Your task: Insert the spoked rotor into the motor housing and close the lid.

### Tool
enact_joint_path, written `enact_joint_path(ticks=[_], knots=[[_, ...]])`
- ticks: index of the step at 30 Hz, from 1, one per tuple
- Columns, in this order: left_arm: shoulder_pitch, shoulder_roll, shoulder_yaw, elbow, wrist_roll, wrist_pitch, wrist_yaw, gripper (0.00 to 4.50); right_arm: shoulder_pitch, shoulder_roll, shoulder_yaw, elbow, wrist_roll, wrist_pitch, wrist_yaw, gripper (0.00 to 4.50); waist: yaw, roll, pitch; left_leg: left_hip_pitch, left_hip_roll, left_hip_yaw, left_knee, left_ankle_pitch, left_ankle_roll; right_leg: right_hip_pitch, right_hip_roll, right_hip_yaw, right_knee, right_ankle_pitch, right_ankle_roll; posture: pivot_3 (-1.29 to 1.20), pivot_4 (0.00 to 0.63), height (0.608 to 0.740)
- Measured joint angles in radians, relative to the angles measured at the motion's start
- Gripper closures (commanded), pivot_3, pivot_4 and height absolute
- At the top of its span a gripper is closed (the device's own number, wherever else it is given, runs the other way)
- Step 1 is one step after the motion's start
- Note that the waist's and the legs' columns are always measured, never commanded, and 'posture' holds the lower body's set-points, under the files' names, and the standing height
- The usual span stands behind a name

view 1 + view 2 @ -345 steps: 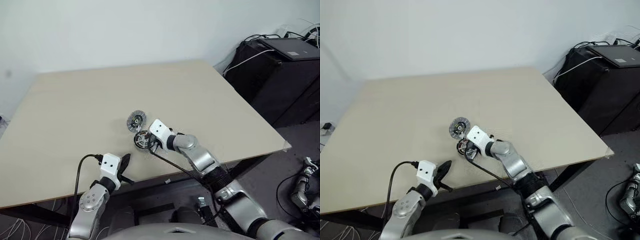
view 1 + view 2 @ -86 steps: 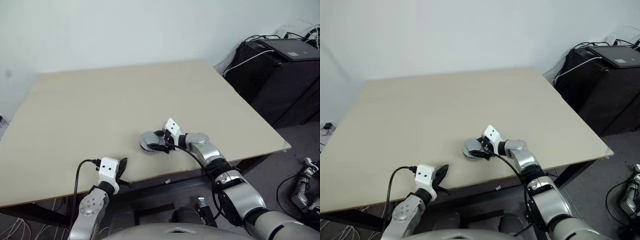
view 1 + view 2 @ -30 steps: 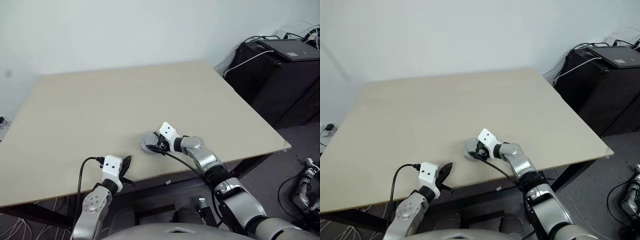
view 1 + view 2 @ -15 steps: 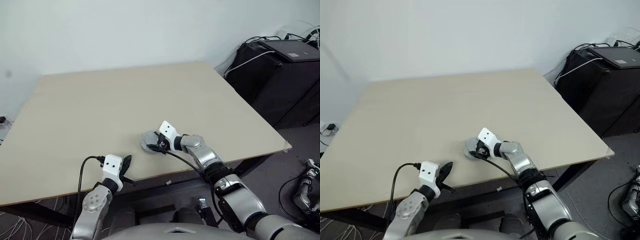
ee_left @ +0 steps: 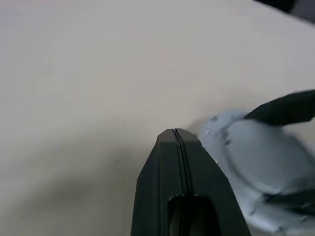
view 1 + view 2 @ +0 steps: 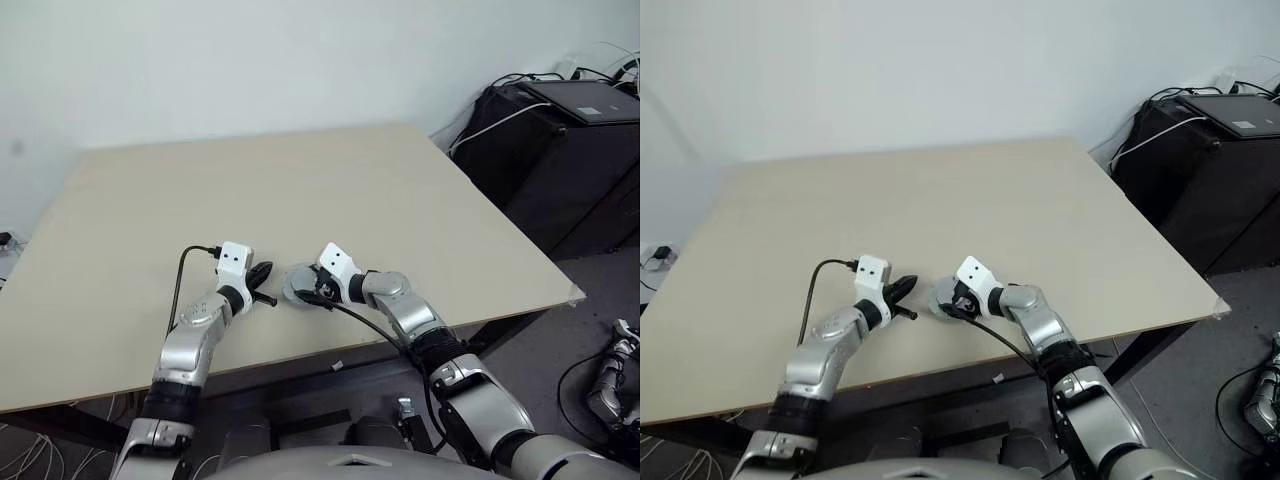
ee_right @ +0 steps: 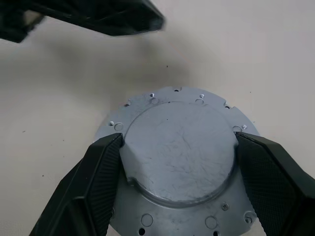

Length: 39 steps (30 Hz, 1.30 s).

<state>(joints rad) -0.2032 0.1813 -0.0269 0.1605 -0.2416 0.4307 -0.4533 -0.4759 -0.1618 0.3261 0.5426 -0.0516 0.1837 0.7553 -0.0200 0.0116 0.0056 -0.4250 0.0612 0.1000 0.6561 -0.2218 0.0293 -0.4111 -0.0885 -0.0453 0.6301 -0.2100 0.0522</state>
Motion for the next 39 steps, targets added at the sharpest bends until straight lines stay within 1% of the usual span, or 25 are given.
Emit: enact_joint_path(ticks=[5, 9, 25, 26, 28, 35, 39], knots=[[-0.105, 0.005, 0.013, 0.113, -0.076, 0.149, -0.099, 4.50, 0.026, 0.002, 0.000, -0.042, 0.000, 0.017, -0.016, 1.21, -0.004, -0.001, 0.000, 0.000, 0.000, -0.002, 0.000, 0.001, 0.002, 0.001, 0.001, 0.000, -0.001, -0.001, 0.002, 0.00, 0.000, 0.740], [-0.140, 0.022, 0.010, 0.165, -0.084, 0.220, -0.136, 4.50, 0.037, 0.001, 0.000, -0.064, 0.000, 0.032, -0.022, 1.21, -0.004, -0.001, 0.000, 0.000, 0.000, -0.003, -0.001, 0.000, 0.002, 0.001, 0.002, 0.000, -0.001, -0.002, 0.001, 0.00, 0.000, 0.740], [-0.179, 0.040, -0.023, 0.187, -0.070, 0.287, -0.186, 4.50, 0.051, 0.000, -0.004, -0.093, 0.004, 0.061, -0.036, 1.21, 0.000, -0.002, 0.000, 0.000, -0.001, -0.005, -0.001, 0.000, 0.001, 0.002, 0.002, 0.000, -0.002, -0.002, 0.001, 0.00, 0.000, 0.740], [-0.179, 0.040, -0.024, 0.187, -0.069, 0.288, -0.186, 4.50, 0.053, 0.005, -0.011, -0.093, 0.008, 0.066, -0.038, 0.48, 0.000, -0.002, 0.000, 0.000, -0.001, -0.005, -0.001, 0.000, 0.001, 0.002, 0.002, 0.000, -0.002, -0.002, 0.001, 0.00, 0.000, 0.740], [-0.179, 0.040, -0.025, 0.187, -0.065, 0.288, -0.185, 4.50, 0.062, 0.011, -0.022, -0.096, 0.021, 0.068, -0.040, 0.02, 0.000, -0.002, 0.000, 0.000, -0.001, -0.005, -0.001, 0.000, 0.001, 0.002, 0.002, 0.000, -0.001, -0.002, 0.001, 0.00, 0.000, 0.740], [-0.182, 0.036, -0.026, 0.187, -0.047, 0.287, -0.185, 4.50, 0.081, 0.040, -0.070, -0.110, 0.061, 0.069, -0.100, 0.02, 0.000, -0.002, 0.000, 0.000, -0.001, -0.005, 0.000, -0.001, -0.001, 0.002, 0.002, 0.000, -0.001, -0.002, 0.002, 0.00, 0.000, 0.740], [-0.184, 0.035, -0.029, 0.187, -0.043, 0.286, -0.187, 4.50, 0.104, 0.049, -0.134, -0.191, 0.097, 0.068, -0.156, 0.02, 0.001, -0.002, 0.000, 0.000, -0.001, -0.005, 0.000, -0.001, -0.002, 0.002, 0.002, 0.000, -0.001, -0.002, 0.002, 0.00, 0.000, 0.740]])
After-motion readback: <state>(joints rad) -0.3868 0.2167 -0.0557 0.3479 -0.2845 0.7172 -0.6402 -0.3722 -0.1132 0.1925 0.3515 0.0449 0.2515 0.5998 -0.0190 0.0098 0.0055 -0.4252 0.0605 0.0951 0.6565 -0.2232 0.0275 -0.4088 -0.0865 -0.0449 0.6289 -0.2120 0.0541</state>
